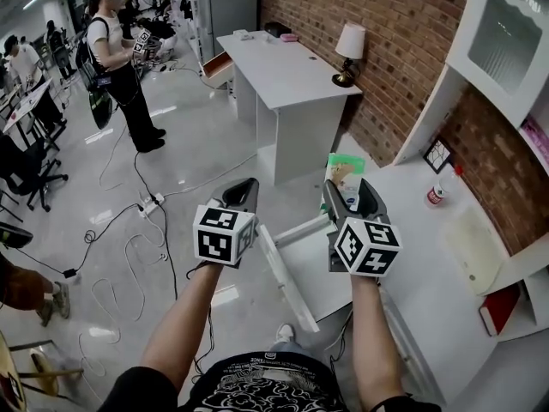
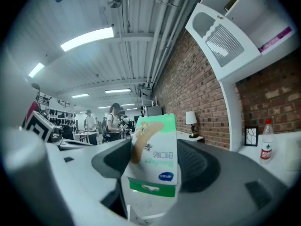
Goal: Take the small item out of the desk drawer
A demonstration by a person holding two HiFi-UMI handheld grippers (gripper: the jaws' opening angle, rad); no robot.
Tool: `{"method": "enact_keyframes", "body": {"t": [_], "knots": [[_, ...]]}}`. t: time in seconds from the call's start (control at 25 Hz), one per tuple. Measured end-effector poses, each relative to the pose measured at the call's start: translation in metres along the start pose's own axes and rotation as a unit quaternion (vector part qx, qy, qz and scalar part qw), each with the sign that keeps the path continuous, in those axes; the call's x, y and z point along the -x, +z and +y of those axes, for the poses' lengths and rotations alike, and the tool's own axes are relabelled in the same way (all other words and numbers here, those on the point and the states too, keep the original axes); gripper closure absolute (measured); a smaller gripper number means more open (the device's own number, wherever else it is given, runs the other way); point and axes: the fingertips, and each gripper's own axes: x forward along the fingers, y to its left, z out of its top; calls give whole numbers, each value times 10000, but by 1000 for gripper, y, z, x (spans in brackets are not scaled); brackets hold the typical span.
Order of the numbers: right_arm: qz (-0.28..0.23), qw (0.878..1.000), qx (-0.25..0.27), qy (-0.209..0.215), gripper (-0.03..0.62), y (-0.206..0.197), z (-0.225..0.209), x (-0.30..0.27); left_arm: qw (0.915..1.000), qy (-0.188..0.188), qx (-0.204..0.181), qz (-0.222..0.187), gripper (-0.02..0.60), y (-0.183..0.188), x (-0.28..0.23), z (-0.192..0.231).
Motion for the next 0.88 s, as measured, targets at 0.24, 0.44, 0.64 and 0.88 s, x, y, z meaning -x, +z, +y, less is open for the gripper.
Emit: {"method": "enact_keyframes", "body": {"t": [0.24,0.44,0.64,0.88], "knots": [[-123,9998,177,35,286,11,7,3,9999,80,-113,-91,581,14,1,3],[-185,9994,281,65,286,17,12,5,9998,167,-84,-111,581,17,3,10],[-166,9992,349,68,286,14,12,5,9997,200,-96,-140,581,16,3,10],[-177,9992,364,64,286,15,13,6,9997,197,-50,-120,581,13,4,11]]}}
